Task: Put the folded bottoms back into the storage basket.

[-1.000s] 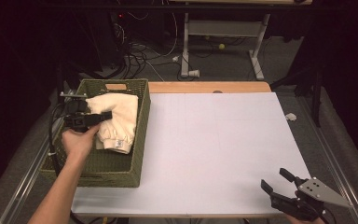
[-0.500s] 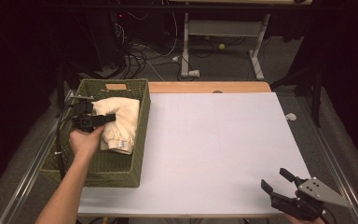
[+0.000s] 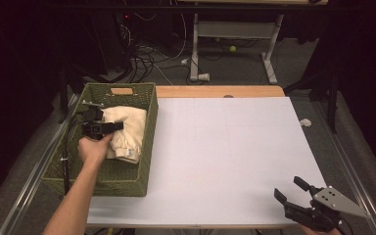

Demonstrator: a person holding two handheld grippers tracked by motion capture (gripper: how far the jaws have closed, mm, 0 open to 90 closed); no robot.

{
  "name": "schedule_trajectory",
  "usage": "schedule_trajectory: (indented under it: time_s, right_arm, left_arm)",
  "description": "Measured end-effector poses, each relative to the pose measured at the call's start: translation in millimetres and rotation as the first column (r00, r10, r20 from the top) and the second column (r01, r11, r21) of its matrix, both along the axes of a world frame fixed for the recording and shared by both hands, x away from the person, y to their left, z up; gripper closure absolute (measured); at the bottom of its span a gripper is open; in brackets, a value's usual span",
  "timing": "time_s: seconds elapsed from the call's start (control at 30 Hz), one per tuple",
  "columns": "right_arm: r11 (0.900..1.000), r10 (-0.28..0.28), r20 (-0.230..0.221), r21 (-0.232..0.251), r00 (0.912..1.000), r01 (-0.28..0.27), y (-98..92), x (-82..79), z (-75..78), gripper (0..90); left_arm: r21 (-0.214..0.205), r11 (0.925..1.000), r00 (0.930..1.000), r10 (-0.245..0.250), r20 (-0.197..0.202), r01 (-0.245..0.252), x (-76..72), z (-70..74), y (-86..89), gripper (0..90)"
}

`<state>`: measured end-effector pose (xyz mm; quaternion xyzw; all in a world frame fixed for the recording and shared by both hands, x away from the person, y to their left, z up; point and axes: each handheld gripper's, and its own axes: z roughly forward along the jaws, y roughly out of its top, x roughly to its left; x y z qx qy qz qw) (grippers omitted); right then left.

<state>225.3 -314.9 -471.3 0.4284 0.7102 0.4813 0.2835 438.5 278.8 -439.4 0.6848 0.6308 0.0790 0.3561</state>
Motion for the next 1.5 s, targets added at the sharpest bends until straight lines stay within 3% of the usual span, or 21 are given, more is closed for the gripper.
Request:
schedule_trajectory:
  time_s: [0.2,0.43,0.6,0.73,1.0,1.5]
  right_arm:
    - [1.0000,0.000,0.001,-0.001,1.0000,0.000,-0.1,0.0,0.0,23.1]
    - [1.0000,-0.001,0.001,0.000,1.0000,0.001,-0.1,-0.2,0.0,23.1]
    - [1.0000,0.000,0.003,-0.001,1.0000,0.000,-0.5,-0.1,0.0,23.0]
    - [1.0000,0.000,0.002,-0.001,1.0000,0.000,-0.4,-0.2,0.0,23.0]
    - [1.0000,-0.001,0.002,-0.002,1.0000,0.001,-0.3,-0.4,0.1,23.1]
    - [1.0000,0.000,0.006,-0.006,1.0000,0.000,0.0,-0.6,0.3,23.1]
  left_arm:
    - [0.074,0.9971,0.9996,0.020,-0.021,-0.018,2.8,-7.5,3.2,59.7]
    - [0.082,0.9956,0.9970,0.051,-0.058,-0.046,6.6,-13.4,5.6,50.5]
    - [0.118,0.9905,0.9934,0.081,-0.081,-0.071,8.4,-16.3,5.1,44.2]
    - [0.107,0.9904,0.9915,0.098,-0.086,-0.088,8.4,-14.1,5.5,36.7]
    - [0.136,0.9849,0.9895,0.118,-0.083,-0.107,4.8,-6.6,10.4,23.1]
    - [0.116,0.9879,0.9929,0.109,-0.047,-0.103,-9.8,12.4,16.6,21.0]
